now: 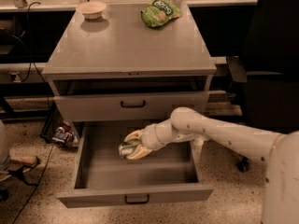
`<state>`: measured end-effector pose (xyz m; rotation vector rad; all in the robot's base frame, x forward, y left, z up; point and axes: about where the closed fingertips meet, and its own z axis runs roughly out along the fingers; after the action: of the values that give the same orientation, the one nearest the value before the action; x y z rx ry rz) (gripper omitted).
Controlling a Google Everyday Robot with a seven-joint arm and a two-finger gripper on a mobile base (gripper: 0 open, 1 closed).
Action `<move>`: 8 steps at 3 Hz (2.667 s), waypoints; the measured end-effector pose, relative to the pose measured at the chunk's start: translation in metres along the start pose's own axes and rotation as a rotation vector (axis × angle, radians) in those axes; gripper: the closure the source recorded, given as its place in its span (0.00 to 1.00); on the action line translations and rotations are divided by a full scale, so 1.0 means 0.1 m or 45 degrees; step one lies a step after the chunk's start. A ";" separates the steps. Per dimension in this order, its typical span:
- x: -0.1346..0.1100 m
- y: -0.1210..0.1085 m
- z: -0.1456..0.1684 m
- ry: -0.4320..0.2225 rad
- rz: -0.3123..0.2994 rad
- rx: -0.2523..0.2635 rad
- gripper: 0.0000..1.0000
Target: Pick green can from middle drawer and place on counter
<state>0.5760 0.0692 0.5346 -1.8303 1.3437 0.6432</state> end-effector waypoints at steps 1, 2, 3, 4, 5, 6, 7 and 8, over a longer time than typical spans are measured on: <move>0.00 -0.06 -0.48 0.058 0.020 0.099 1.00; -0.07 -0.14 -1.06 0.121 0.002 0.200 1.00; -0.21 -0.31 -1.65 0.181 -0.057 0.289 1.00; -0.21 -0.31 -1.65 0.181 -0.057 0.289 1.00; -0.21 -0.37 -1.74 0.165 -0.020 0.281 1.00; -0.32 -0.57 -2.35 0.140 0.038 0.367 1.00; -0.40 -0.69 -2.71 0.145 0.054 0.424 1.00; -0.59 -0.78 -3.11 0.181 0.032 0.521 1.00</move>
Offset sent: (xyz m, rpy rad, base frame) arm 0.0128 -0.1413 0.1309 -0.0722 -0.1951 -0.2406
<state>0.6187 -0.1377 0.7826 -1.5495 1.4680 0.2281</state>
